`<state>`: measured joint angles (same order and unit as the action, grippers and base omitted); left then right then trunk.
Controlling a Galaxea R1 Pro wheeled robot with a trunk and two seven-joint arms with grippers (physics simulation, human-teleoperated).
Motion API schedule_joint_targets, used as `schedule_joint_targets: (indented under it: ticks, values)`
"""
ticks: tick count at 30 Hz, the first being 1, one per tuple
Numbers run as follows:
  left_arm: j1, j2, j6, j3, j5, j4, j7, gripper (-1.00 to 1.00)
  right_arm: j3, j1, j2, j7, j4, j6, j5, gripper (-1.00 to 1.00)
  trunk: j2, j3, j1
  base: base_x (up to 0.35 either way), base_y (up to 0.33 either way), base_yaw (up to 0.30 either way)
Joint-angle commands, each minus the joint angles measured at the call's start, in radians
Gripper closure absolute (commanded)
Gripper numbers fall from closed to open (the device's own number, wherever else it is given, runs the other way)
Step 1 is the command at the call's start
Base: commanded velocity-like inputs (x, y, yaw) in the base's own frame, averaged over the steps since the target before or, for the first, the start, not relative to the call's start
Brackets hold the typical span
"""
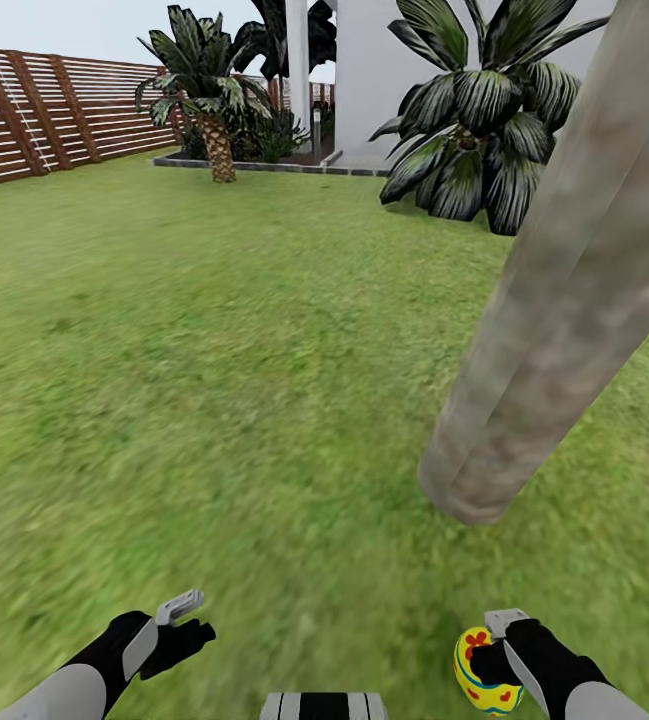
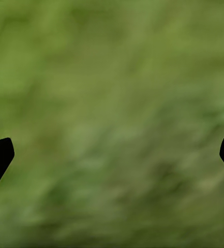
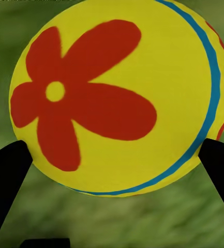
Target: Take the three Easter eggs out of the wicker basket on the lawn in the garden, then place them on the lawn next to a single tree (choose any tree) so that all three eggs are next to the same tree and none are left in the basket.
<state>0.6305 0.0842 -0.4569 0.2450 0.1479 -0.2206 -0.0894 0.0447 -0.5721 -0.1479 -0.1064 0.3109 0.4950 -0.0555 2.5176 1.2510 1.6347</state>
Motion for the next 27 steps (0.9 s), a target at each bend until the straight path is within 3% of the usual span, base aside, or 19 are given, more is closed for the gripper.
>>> schedule_joint_targets:
  ticks: [1,2,3,16,27]
  values:
    - [0.000,0.000,-0.006,0.000,0.010,-0.002,0.000,-1.00,0.005,0.000,-0.001,-0.006,0.002,0.005,-0.006,1.00,0.000,0.001,0.000,0.000,0.000,0.000]
    - [0.000,0.000,-0.006,0.000,0.010,-0.001,0.001,-1.00,0.005,0.000,-0.001,-0.006,0.002,0.005,-0.007,1.00,0.000,0.001,0.000,0.000,0.000,0.000]
    - [0.000,0.000,-0.006,0.000,0.010,-0.001,0.001,-1.00,0.005,0.000,0.000,-0.006,0.002,0.005,-0.007,-1.00,0.000,0.001,0.000,0.000,0.000,0.000]
    - [0.000,-0.001,-0.003,-0.001,0.012,0.003,0.002,-1.00,0.006,0.000,-0.001,-0.004,0.002,0.005,-0.007,-1.00,0.000,0.002,0.000,0.000,0.000,0.000]
    - [0.000,-0.003,0.001,-0.001,0.012,0.006,0.003,-1.00,0.006,0.000,0.001,-0.004,0.002,0.005,-0.007,-1.00,-0.002,-0.041,-0.005,-0.060,0.000,0.000]
